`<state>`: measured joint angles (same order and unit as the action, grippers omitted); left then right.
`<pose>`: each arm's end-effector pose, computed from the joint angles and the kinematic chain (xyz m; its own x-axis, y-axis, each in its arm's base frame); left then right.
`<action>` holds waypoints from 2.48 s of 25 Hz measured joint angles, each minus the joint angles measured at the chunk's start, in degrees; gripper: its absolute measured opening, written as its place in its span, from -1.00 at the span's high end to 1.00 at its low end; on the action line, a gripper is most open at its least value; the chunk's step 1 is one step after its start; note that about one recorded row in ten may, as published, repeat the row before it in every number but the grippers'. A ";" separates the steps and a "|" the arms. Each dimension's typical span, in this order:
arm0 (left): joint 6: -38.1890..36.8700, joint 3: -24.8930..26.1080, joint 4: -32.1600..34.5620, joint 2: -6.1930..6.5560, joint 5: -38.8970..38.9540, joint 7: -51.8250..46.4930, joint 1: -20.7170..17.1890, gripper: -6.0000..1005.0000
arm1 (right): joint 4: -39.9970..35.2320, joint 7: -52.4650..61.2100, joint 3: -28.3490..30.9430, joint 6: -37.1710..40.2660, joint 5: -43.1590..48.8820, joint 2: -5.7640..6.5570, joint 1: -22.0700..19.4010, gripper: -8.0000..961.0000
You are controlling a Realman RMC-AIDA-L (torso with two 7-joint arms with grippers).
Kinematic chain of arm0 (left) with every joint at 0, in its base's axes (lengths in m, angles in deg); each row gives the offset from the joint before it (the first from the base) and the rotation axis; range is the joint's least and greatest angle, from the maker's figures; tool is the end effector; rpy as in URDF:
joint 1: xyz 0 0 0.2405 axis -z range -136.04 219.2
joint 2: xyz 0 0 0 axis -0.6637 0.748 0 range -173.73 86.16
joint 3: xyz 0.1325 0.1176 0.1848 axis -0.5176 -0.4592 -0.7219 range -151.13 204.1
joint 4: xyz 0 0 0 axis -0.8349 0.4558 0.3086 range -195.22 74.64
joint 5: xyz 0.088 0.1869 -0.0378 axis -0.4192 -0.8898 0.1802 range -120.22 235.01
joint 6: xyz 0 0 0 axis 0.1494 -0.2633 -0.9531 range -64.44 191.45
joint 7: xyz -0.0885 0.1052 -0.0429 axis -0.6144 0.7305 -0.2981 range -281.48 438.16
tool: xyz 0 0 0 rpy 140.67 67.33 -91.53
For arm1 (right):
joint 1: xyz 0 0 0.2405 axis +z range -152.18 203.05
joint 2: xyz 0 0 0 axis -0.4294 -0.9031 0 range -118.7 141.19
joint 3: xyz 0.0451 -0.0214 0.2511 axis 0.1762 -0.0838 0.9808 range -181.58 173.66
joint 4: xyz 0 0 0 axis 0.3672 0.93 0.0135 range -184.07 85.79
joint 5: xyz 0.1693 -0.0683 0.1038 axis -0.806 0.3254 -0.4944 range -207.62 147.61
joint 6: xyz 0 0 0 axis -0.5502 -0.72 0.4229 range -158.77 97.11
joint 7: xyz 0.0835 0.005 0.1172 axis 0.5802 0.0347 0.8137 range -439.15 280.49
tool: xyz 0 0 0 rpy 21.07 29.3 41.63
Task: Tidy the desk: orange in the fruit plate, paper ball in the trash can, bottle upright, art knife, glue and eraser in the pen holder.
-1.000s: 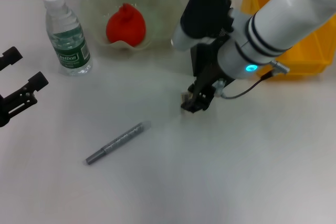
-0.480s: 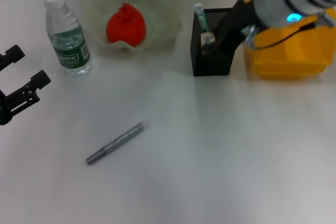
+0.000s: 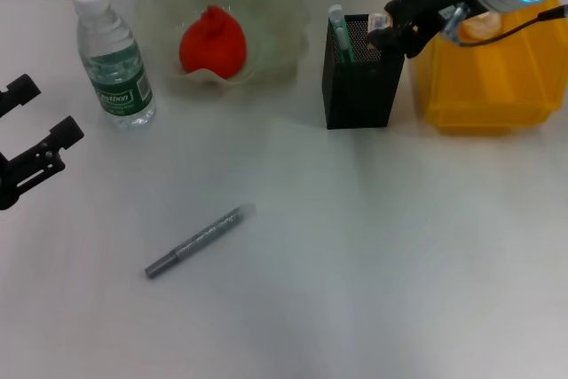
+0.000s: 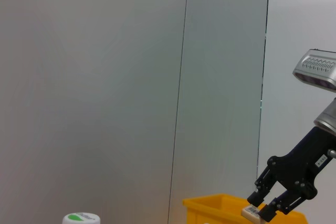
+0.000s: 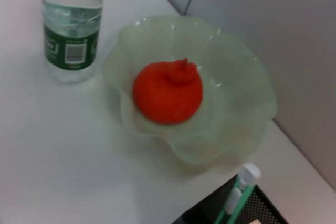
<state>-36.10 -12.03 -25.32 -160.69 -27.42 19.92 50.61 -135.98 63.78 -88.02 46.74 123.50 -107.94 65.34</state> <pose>-0.3260 0.2377 0.0622 0.6322 0.0173 0.7746 0.5302 -0.7386 -0.4163 0.0969 0.3925 0.0145 0.9365 -0.3202 0.1428 -0.1792 -0.7872 -0.5901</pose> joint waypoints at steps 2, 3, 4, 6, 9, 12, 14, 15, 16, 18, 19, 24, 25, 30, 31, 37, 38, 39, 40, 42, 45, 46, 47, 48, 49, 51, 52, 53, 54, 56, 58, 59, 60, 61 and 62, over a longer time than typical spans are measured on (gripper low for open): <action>-0.02 0.01 0.00 0.01 0.00 -0.03 -0.01 -0.59 | 1.20 -1.25 0.41 -2.16 -0.20 0.01 -0.46 0.18; -0.03 0.00 0.00 0.01 0.00 -0.07 0.01 -0.59 | 1.20 -1.25 0.41 -2.16 -0.20 0.01 -0.46 0.17; -0.03 0.00 0.00 0.01 0.00 -0.07 0.01 -0.60 | 1.87 -2.02 0.77 -2.82 -0.72 0.00 -0.57 0.16; -0.03 -0.08 0.00 -0.04 0.00 -0.08 0.05 -0.60 | 3.32 -3.21 1.33 -3.75 -1.73 0.00 -0.59 0.13; -0.06 -0.03 0.00 -0.11 0.00 -0.16 0.06 -0.60 | 4.48 -3.99 1.55 -5.21 -2.04 0.01 -0.62 0.04; -0.08 -0.01 0.00 -0.12 0.00 -0.19 0.05 -0.60 | 4.24 -4.35 1.40 -5.54 -2.21 -0.02 -0.86 -0.17; -0.13 -0.08 0.00 -0.15 0.00 -0.21 -0.01 -0.60 | 3.69 -4.30 1.20 -5.04 -2.50 -0.05 -0.98 -0.31; -0.13 -0.16 0.00 -0.11 0.00 -0.21 -0.01 -0.60 | 3.23 -4.24 1.06 -4.47 -2.92 -0.07 -1.07 -0.32; -0.14 -0.23 0.00 -0.05 0.00 -0.21 -0.02 -0.60 | 2.62 -4.22 0.90 -3.61 -3.66 -0.11 -1.12 -0.33; -0.16 -0.27 0.00 -0.02 0.00 -0.21 -0.03 -0.60 | 1.62 -4.22 0.86 -1.70 -5.52 -0.13 -1.12 -0.35; -0.16 -0.27 0.00 -0.02 0.00 -0.21 -0.03 -0.60 | 1.17 -4.22 0.85 -0.70 -6.48 -0.13 -1.09 -0.36; -0.33 -0.35 0.03 0.13 -0.07 0.03 -0.07 -0.60 | -0.20 -3.96 0.79 4.31 -9.69 -0.19 -0.68 -0.41; -0.36 -0.39 0.21 0.20 -0.68 0.22 -0.12 -0.60 | -0.22 -3.91 0.69 5.12 -10.07 -0.20 -0.59 -0.42; -1.55 -0.42 2.22 0.32 -4.34 0.01 0.05 -0.60 | 0.19 -2.38 -0.08 7.15 -11.31 -0.25 -0.58 -0.42; -1.97 -0.42 3.34 0.32 -5.40 -0.34 0.12 -0.60 | 0.30 -1.83 -0.13 7.55 -11.39 -0.26 -0.65 -0.42; -2.40 -0.29 7.26 -0.09 -7.67 -2.27 0.24 -0.60 | 1.90 0.52 -0.15 9.49 -12.78 -0.29 -0.68 -0.42; -2.47 -0.45 8.10 -0.12 -8.44 -2.96 0.39 -0.60 | 2.25 0.86 -0.11 9.78 -12.79 -0.27 -0.64 -0.42; -2.47 -0.45 8.10 -0.12 -8.44 -2.96 0.39 -0.60 | 2.43 1.03 -0.02 9.94 -12.80 -0.25 -0.70 -0.42; -2.66 -0.48 9.58 -0.28 -9.92 -4.62 0.64 -0.59 | 2.52 1.10 0.13 10.01 -12.81 -0.23 -0.83 -0.42; -2.99 -0.50 14.08 -1.01 -13.25 -8.93 0.86 -0.59 | 2.54 1.11 0.42 10.06 -12.82 -0.19 -1.24 -0.42; -2.97 -0.65 18.28 -1.53 -16.26 -14.25 0.98 -0.59 | 2.28 0.97 0.69 9.81 -12.85 -0.15 -2.29 -0.42; -2.96 -1.01 19.98 -1.62 -17.24 -16.99 1.09 -0.59 | 2.21 0.81 0.70 9.52 -13.00 -0.12 -2.75 -0.42; -2.98 -1.56 21.32 -1.63 -17.87 -19.29 1.12 -0.59 | 2.22 0.08 0.71 8.82 -13.72 -0.10 -3.80 -0.42; -2.98 -2.20 22.70 -1.63 -18.35 -21.16 1.13 -0.59 | 2.22 0.08 0.71 8.82 -13.72 -0.10 -3.80 -0.42; -2.97 -2.92 23.95 -1.62 -18.73 -22.83 1.09 -0.59 | 2.28 -0.32 0.72 8.50 -14.12 -0.09 -4.26 -0.42; -2.70 -4.52 26.71 -1.64 -19.72 -26.84 0.92 -0.59 | 2.36 -1.35 0.72 7.94 -14.69 -0.09 -5.38 -0.42; -2.70 -4.52 26.71 -1.64 -19.72 -26.84 0.92 -0.59 | 2.06 -2.54 0.75 7.00 -15.05 -0.14 -6.60 -0.43; -2.55 -6.16 28.47 -1.67 -20.98 -30.26 1.04 -0.60 | 2.06 -2.54 0.75 7.00 -15.05 -0.14 -6.60 -0.43; -2.44 -7.86 29.63 -1.67 -22.35 -32.49 1.43 -0.60 | 1.87 -3.40 0.76 6.23 -15.70 -0.15 -7.27 -0.43; -2.28 -9.61 30.81 -1.67 -23.98 -33.96 1.76 -0.60 | 1.74 -5.08 1.00 5.25 -17.69 -0.16 -8.34 -0.43; -1.48 -13.17 33.99 -1.67 -28.32 -35.90 2.34 -0.60 | 1.73 -6.11 1.33 4.98 -19.47 -0.15 -8.95 -0.43; -0.97 -14.58 35.37 -1.69 -30.15 -36.76 2.59 -0.60 | 1.73 -6.26 1.48 4.93 -19.84 -0.15 -9.15 -0.43; -0.97 -14.58 35.37 -1.69 -30.15 -36.76 2.59 -0.60 | 1.71 -6.29 1.53 4.90 -20.00 -0.15 -9.33 -0.43; -0.97 -14.58 35.37 -1.69 -30.15 -36.76 2.59 -0.60 | 1.65 -6.29 1.53 4.87 -20.06 -0.16 -9.49 -0.43; -0.22 -15.84 36.48 -1.69 -31.96 -38.17 2.90 -0.60 | 1.70 -6.27 1.53 4.85 -20.08 -0.20 -9.61 -0.43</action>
<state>-36.32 -27.87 11.16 -162.38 -59.38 -18.25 53.51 -134.28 57.51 -86.49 51.59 103.42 -108.13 55.73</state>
